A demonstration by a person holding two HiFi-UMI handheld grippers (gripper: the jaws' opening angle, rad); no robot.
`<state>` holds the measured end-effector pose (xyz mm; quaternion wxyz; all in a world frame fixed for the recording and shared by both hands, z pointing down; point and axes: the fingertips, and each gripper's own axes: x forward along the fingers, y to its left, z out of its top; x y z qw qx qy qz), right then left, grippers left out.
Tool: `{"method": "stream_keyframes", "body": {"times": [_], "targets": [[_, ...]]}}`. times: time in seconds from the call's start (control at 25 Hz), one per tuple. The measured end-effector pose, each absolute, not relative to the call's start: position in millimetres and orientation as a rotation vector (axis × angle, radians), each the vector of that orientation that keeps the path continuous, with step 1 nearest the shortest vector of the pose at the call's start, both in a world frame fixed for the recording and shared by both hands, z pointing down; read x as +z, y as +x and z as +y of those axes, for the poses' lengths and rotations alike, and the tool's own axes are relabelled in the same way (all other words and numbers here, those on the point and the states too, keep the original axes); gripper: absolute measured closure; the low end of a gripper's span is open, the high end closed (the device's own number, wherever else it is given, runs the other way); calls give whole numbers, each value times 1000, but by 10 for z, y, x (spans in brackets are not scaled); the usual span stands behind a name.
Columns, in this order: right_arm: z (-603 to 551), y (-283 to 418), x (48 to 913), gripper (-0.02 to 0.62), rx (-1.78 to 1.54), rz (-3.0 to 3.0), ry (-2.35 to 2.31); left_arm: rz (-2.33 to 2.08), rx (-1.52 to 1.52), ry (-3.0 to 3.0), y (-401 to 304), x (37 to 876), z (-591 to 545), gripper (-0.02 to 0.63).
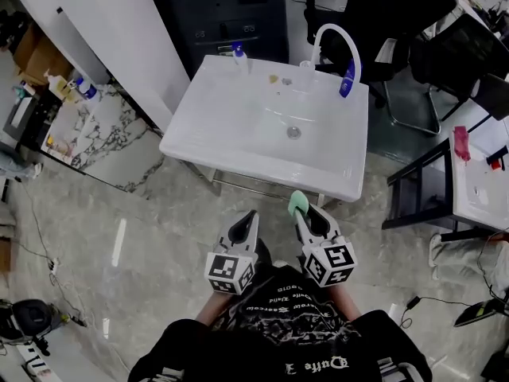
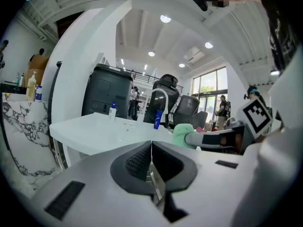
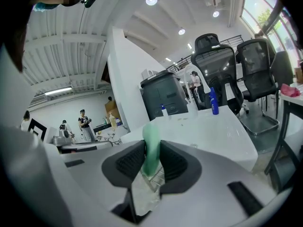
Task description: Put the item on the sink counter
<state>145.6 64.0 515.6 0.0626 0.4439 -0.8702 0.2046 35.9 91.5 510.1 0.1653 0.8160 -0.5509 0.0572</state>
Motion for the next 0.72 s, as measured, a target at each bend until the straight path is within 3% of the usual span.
{"method": "stream_keyframes", "body": {"times": [0.72], "targets": [[-1153,522,5116,499,676,-2497,1598,-1389,162,2451,-731,5050,-1090,598]]}}
